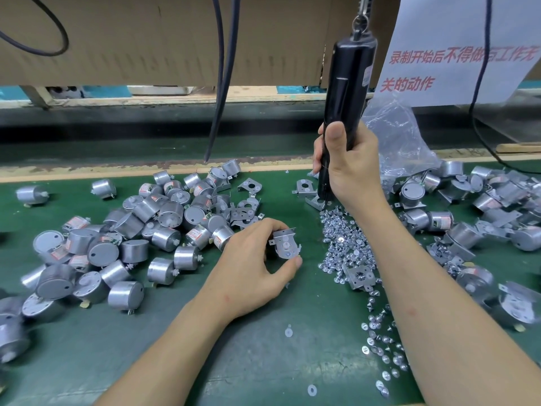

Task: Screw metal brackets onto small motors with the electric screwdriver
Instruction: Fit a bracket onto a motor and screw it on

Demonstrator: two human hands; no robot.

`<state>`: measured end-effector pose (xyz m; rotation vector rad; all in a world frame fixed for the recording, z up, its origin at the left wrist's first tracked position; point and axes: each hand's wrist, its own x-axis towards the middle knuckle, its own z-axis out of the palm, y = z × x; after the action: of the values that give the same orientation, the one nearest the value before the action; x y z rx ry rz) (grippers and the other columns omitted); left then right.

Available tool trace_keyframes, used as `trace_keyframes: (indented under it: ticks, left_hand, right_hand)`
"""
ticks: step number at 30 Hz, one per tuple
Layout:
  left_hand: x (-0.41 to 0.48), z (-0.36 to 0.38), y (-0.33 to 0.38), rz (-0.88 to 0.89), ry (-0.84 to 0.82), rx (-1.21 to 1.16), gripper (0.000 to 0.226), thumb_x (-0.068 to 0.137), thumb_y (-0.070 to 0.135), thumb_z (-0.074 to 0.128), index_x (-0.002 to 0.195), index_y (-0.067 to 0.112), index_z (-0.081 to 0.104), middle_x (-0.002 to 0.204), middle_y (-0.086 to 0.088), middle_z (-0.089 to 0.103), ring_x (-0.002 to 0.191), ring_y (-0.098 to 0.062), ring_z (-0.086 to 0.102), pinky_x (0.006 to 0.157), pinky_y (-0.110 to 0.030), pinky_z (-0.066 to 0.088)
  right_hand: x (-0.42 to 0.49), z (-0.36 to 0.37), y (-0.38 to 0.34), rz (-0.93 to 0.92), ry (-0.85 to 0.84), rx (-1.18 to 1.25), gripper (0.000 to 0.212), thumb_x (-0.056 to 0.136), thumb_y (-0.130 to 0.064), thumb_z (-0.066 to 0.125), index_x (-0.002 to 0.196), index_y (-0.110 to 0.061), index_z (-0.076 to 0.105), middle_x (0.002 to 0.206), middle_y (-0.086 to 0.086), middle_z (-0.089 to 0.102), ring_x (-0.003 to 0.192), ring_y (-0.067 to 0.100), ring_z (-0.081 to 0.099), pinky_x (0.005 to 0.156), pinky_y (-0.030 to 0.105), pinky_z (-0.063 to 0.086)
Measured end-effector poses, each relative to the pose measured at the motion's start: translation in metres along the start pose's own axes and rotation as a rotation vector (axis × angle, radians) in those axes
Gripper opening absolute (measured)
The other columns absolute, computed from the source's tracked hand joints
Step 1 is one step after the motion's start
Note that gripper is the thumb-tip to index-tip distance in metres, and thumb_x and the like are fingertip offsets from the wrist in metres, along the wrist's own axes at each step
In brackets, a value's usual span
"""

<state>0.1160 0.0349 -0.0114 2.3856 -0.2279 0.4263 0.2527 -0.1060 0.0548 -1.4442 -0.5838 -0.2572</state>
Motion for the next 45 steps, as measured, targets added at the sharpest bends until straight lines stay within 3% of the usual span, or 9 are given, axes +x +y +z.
trace_keyframes:
  ticks: [6, 8, 12, 16, 23, 45]
  left_hand:
    - [0.001, 0.002, -0.002, 0.001, 0.006, 0.020, 0.029, 0.083, 0.033, 0.072, 0.107, 0.026, 0.057, 0.092, 0.020, 0.058, 0.081, 0.008, 0.050, 0.070, -0.008, 0.035]
    - [0.001, 0.002, -0.003, 0.000, 0.008, 0.028, 0.029, 0.083, 0.033, 0.072, 0.107, 0.026, 0.057, 0.092, 0.021, 0.057, 0.081, 0.010, 0.050, 0.070, -0.007, 0.035]
    - [0.001, 0.003, -0.004, -0.010, 0.008, 0.028, 0.029, 0.084, 0.035, 0.071, 0.107, 0.026, 0.057, 0.094, 0.019, 0.059, 0.084, 0.006, 0.052, 0.071, -0.009, 0.037]
    - [0.001, 0.003, -0.004, -0.008, 0.010, 0.035, 0.030, 0.083, 0.034, 0.072, 0.107, 0.025, 0.057, 0.094, 0.019, 0.059, 0.082, 0.009, 0.050, 0.070, -0.007, 0.035]
    - [0.001, 0.002, -0.003, -0.010, -0.001, 0.052, 0.030, 0.084, 0.035, 0.071, 0.109, 0.025, 0.057, 0.093, 0.020, 0.056, 0.080, 0.015, 0.047, 0.070, -0.004, 0.032]
    - [0.001, 0.002, -0.004, -0.011, -0.001, 0.051, 0.030, 0.085, 0.036, 0.070, 0.109, 0.025, 0.057, 0.096, 0.020, 0.058, 0.081, 0.009, 0.049, 0.069, -0.007, 0.035]
  right_hand:
    - [-0.004, 0.010, -0.012, -0.030, -0.022, 0.065, 0.081, 0.073, -0.085, 0.055, 0.090, -0.005, 0.053, 0.057, -0.007, 0.055, 0.047, 0.014, 0.054, 0.054, 0.026, 0.046]
    - [-0.007, 0.014, -0.013, -0.032, -0.037, 0.083, 0.089, 0.073, -0.084, 0.055, 0.091, 0.002, 0.053, 0.057, -0.006, 0.054, 0.047, 0.014, 0.053, 0.053, 0.026, 0.045]
    - [-0.013, 0.023, -0.011, -0.020, -0.061, 0.107, 0.086, 0.071, -0.085, 0.057, 0.092, -0.002, 0.052, 0.056, -0.005, 0.053, 0.046, 0.015, 0.052, 0.052, 0.027, 0.045]
    - [-0.017, 0.028, -0.009, -0.003, -0.058, 0.124, 0.094, 0.071, -0.086, 0.057, 0.089, 0.006, 0.050, 0.056, -0.005, 0.053, 0.046, 0.016, 0.052, 0.052, 0.031, 0.045]
    - [-0.018, 0.030, -0.008, 0.048, -0.077, 0.149, 0.076, 0.072, -0.085, 0.058, 0.084, -0.011, 0.051, 0.056, -0.003, 0.056, 0.046, 0.015, 0.052, 0.051, 0.028, 0.045]
    - [-0.017, 0.027, -0.011, 0.056, -0.106, 0.155, 0.078, 0.070, -0.085, 0.059, 0.085, -0.009, 0.050, 0.057, -0.004, 0.055, 0.047, 0.016, 0.052, 0.051, 0.029, 0.046]
